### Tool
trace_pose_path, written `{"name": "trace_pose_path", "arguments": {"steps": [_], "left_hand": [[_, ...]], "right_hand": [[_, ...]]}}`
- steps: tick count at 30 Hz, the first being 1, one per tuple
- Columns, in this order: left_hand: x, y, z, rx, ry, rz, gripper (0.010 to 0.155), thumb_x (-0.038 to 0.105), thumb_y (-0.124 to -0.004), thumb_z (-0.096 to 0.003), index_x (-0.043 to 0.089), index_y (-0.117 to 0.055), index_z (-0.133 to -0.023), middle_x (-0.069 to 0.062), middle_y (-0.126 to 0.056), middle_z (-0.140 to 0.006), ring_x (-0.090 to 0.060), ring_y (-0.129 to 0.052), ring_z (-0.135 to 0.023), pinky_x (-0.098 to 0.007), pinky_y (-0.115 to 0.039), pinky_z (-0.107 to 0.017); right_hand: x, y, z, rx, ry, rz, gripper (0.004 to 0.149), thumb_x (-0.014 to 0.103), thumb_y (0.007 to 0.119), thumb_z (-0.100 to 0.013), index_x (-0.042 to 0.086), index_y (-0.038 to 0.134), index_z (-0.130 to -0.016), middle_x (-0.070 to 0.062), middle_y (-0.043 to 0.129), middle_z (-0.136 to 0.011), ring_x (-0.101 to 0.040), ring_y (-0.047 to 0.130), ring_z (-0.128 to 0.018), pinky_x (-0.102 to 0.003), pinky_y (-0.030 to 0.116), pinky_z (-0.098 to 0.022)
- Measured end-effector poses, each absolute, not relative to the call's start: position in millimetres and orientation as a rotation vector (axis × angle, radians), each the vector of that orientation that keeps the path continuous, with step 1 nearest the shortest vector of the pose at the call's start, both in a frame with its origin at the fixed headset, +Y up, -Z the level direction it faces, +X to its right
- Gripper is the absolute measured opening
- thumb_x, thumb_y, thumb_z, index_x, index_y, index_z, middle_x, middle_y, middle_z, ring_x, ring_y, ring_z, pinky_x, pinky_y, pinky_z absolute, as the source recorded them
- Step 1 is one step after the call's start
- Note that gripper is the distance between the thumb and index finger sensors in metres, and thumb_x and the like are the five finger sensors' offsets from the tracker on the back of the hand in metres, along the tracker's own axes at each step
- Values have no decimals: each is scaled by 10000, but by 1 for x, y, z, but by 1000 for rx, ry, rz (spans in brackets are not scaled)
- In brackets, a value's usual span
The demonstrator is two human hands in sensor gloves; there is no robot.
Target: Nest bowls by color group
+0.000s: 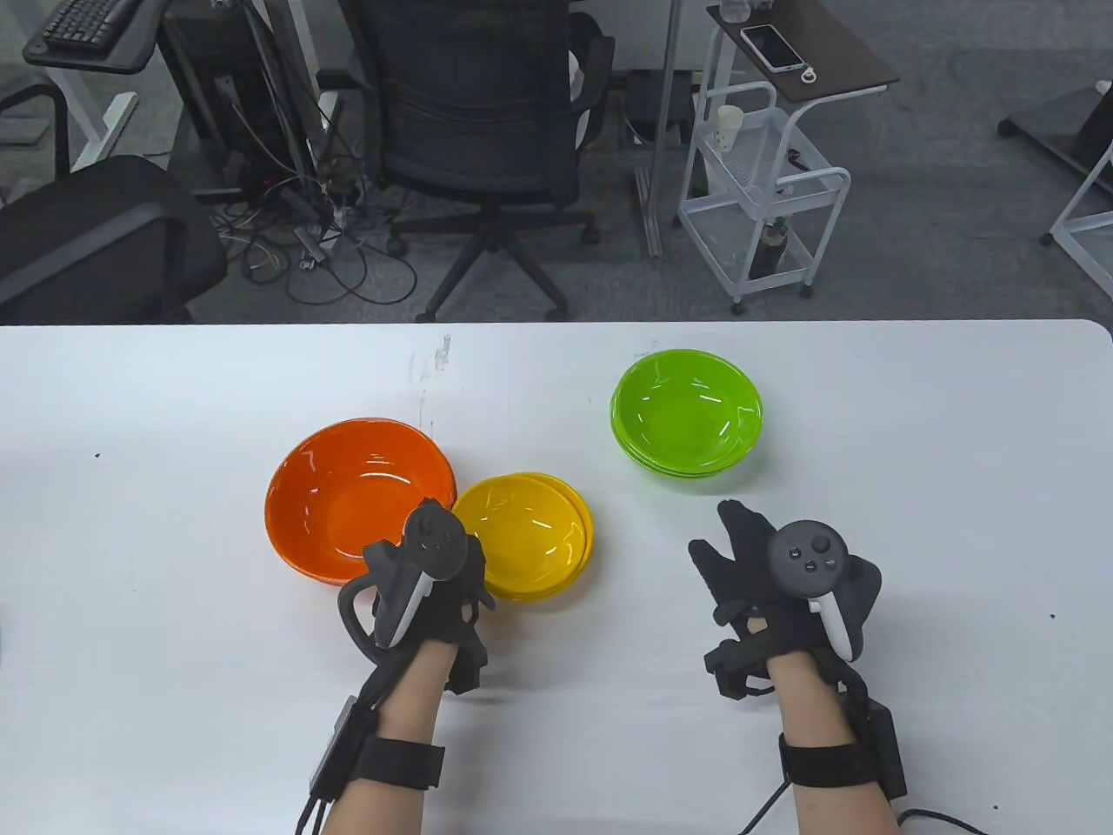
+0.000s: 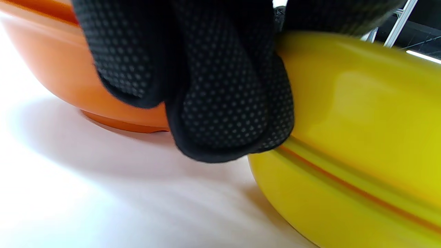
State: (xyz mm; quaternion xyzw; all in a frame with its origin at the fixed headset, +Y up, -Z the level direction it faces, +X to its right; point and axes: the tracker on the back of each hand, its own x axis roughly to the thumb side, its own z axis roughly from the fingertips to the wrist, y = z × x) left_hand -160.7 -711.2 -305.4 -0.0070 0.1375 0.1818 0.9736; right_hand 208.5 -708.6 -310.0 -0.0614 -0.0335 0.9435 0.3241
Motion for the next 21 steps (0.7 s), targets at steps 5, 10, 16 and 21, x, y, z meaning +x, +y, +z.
{"name": "trace_pose_path", "arguments": {"steps": [5, 10, 16, 21], "left_hand": [[-164, -716, -306, -69, 230, 361, 790, 536, -792, -465, 80, -544, -1060, 21, -1104, -556, -125, -1165, -356, -334, -931, -391], [-175, -708, -300, -61, 163, 360, 828, 604, -783, -440, 114, -564, -1070, -10, -1090, -639, -164, -1161, -440, -359, -914, -443], [-207, -690, -284, -27, 51, 450, 805, 677, -777, -415, 205, -677, -1060, -22, -1080, -689, -191, -1145, -499, -379, -896, -482], [-251, -677, -265, 114, 56, 499, 761, 671, -786, -412, 208, -755, -1015, -24, -1095, -655, -190, -1150, -464, -379, -900, -460]], "right_hand": [[208, -710, -310, -160, -80, 2482, 727, 598, 752, -379, 200, 651, -979, -114, 708, -998, -476, 810, -860, -597, 674, -602], [210, -711, -310, -155, -89, 2461, 769, 643, 726, -360, 196, 652, -980, -119, 703, -1001, -478, 801, -866, -598, 665, -606], [211, -711, -309, -156, -103, 2467, 797, 669, 715, -345, 197, 647, -984, -119, 694, -1009, -482, 785, -878, -606, 649, -615], [213, -714, -310, -156, -87, 2462, 783, 649, 724, -356, 196, 637, -989, -119, 677, -1019, -484, 755, -899, -620, 611, -634]]}}
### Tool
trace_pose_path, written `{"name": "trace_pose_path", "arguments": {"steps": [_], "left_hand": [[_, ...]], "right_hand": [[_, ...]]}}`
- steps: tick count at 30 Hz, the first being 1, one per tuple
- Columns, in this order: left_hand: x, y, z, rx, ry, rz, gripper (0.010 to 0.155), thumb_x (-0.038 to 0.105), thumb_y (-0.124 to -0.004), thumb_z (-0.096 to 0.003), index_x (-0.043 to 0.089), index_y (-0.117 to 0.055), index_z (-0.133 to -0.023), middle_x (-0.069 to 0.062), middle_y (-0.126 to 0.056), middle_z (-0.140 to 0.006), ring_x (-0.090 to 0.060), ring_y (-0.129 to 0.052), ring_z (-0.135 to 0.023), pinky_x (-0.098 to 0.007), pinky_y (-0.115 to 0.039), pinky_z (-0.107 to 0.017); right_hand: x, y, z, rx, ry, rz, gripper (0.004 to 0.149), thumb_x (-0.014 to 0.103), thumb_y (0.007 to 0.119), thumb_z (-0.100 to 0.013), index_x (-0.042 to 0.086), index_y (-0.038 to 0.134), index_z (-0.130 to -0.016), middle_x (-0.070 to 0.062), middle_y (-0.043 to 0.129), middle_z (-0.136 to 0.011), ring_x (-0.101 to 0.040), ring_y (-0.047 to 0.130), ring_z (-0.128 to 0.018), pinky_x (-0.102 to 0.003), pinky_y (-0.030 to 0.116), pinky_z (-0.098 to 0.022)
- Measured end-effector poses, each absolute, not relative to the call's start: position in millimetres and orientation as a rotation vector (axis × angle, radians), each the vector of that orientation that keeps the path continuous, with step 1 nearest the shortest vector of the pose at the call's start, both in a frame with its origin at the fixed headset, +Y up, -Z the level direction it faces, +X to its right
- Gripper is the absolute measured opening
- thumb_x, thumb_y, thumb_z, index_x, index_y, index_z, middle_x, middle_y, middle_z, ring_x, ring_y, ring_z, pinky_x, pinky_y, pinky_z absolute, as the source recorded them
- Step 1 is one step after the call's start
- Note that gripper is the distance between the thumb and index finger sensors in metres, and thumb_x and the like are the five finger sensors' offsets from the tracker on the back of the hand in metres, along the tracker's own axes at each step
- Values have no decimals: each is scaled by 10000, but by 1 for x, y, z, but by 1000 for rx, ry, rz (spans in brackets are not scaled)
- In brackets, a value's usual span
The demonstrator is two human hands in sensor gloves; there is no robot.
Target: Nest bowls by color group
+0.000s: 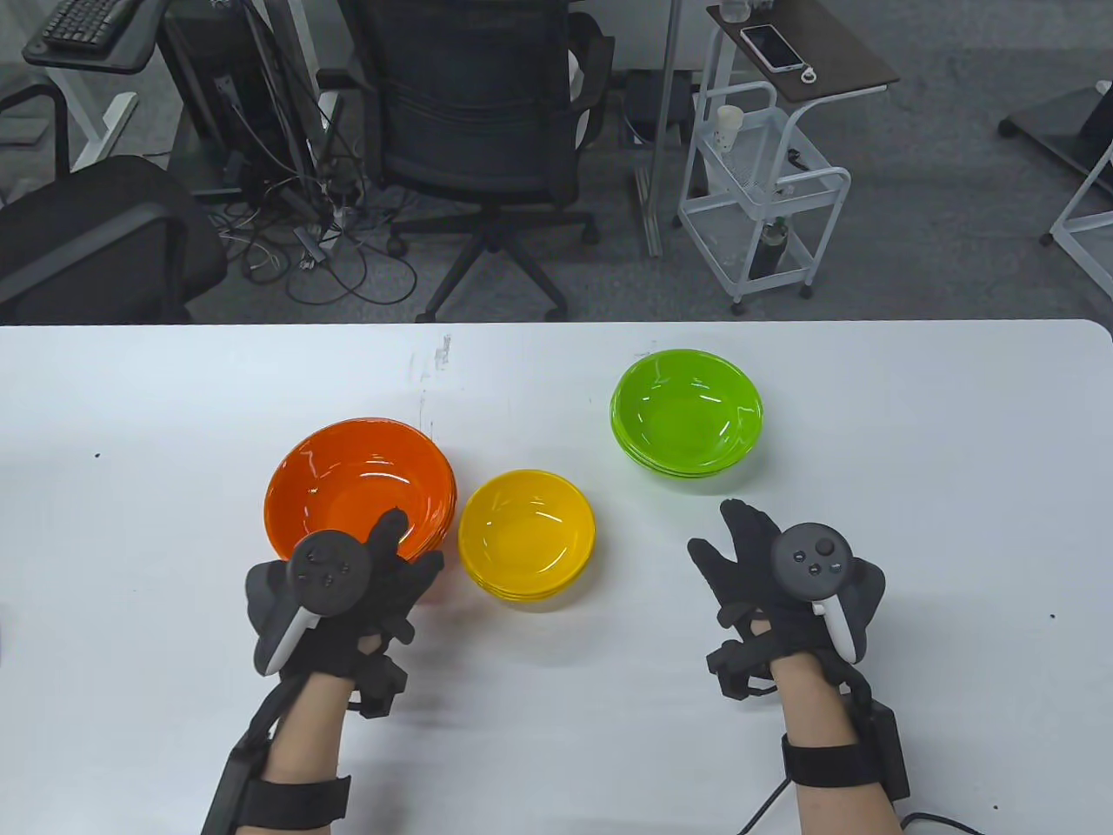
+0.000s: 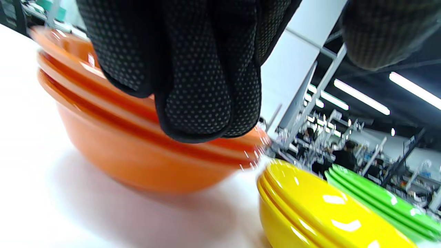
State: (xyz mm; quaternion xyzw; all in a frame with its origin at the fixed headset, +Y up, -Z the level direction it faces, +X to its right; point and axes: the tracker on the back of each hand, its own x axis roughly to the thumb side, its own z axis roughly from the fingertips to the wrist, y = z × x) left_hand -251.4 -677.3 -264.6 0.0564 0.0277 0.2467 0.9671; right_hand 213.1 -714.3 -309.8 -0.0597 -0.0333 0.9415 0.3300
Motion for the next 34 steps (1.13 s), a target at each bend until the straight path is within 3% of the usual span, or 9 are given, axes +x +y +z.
{"name": "trace_pose_path", "arguments": {"steps": [8, 11, 15, 34], "left_hand": [[-312, -680, -236, 428, 142, 385, 702, 671, -762, -427, 241, -796, -982, -35, -1022, -810, -227, -1095, -649, -421, -843, -578], [-319, -687, -232, 416, 177, 351, 733, 674, -757, -428, 253, -737, -1028, -78, -902, -965, -286, -998, -815, -477, -759, -668], [-319, -689, -231, 430, 186, 316, 755, 680, -746, -426, 269, -686, -1056, -91, -823, -1037, -307, -932, -895, -500, -703, -713], [-308, -696, -232, 437, 155, 241, 762, 687, -720, -429, 279, -660, -1069, -120, -680, -1125, -336, -825, -985, -528, -637, -749]], "right_hand": [[216, -715, -309, -176, -142, 2474, 778, 646, 731, -353, 203, 641, -986, -110, 676, -1021, -479, 748, -906, -637, 586, -641], [217, -716, -308, -180, -155, 2483, 778, 646, 731, -354, 203, 640, -987, -107, 675, -1023, -477, 746, -909, -641, 580, -643], [218, -715, -308, -175, -197, 2506, 777, 646, 730, -353, 205, 638, -986, -106, 673, -1023, -476, 739, -912, -643, 573, -645], [223, -718, -307, -169, -185, 2506, 788, 661, 707, -353, 203, 635, -989, -115, 649, -1034, -485, 709, -925, -657, 538, -649]]}}
